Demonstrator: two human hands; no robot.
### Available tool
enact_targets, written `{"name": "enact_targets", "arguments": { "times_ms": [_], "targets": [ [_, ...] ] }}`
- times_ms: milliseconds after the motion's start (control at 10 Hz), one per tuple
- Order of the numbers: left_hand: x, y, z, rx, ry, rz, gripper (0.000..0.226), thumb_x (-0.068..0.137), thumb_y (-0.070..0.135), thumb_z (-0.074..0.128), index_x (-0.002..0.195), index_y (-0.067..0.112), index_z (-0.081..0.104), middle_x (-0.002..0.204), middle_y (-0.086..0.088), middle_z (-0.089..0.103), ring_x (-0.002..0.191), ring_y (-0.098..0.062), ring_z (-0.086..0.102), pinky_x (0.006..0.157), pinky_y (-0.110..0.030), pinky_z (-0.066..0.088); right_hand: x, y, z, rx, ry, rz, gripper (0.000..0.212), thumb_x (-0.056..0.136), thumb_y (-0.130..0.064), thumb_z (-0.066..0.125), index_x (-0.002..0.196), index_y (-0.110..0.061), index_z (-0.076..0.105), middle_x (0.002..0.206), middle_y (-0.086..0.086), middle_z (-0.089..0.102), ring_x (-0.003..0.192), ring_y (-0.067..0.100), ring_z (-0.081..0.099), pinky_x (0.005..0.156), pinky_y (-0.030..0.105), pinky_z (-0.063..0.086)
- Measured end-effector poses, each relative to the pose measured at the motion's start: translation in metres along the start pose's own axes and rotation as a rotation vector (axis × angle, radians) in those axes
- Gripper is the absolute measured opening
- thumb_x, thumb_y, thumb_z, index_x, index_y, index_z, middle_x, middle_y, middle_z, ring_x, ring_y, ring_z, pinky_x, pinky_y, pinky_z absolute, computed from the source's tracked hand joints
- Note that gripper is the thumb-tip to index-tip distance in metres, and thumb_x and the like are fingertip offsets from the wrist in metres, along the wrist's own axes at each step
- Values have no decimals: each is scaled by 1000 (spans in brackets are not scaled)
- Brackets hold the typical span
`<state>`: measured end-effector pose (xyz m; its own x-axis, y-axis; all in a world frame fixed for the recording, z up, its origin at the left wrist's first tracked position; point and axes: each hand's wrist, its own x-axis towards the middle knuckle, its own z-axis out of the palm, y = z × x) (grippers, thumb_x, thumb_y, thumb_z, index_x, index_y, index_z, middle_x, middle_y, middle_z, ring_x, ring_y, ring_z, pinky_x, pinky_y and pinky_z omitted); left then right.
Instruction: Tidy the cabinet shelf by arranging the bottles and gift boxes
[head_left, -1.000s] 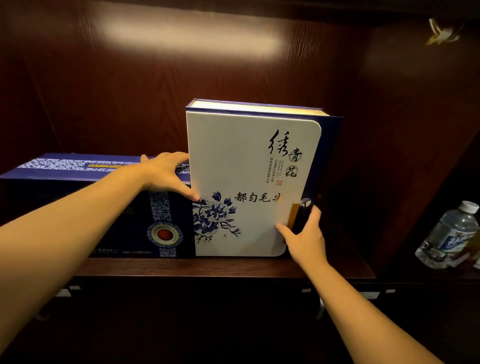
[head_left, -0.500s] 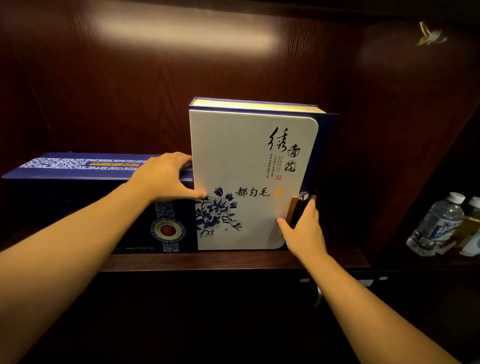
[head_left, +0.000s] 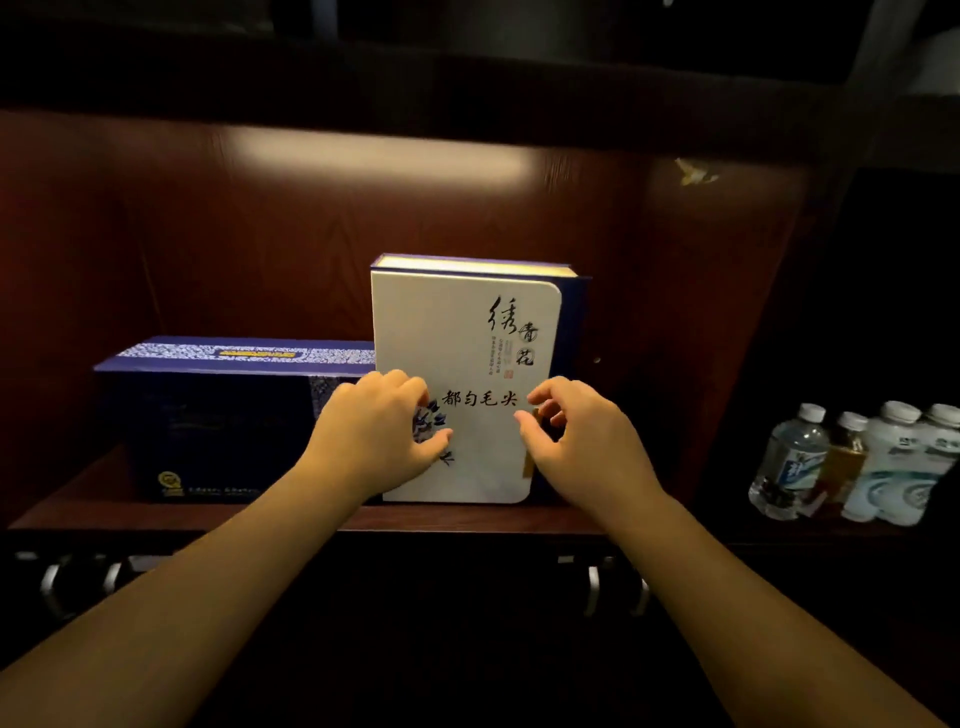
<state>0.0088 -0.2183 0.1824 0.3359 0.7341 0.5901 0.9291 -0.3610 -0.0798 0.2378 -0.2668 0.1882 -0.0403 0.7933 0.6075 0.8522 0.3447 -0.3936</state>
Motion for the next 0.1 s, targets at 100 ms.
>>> {"name": "enact_targets", "arguments": {
  "times_ms": [100],
  "targets": [
    [-5,42,-45,-9,106,6,56,80,69,58,113,24,62,99,6,62,92,-18,59,77,-36,52,-36,-20,-85,100,151,-147,22,93,-39,64,111,-25,65,97,-12,63,86,5,61,73,32,57]
  ]
}}
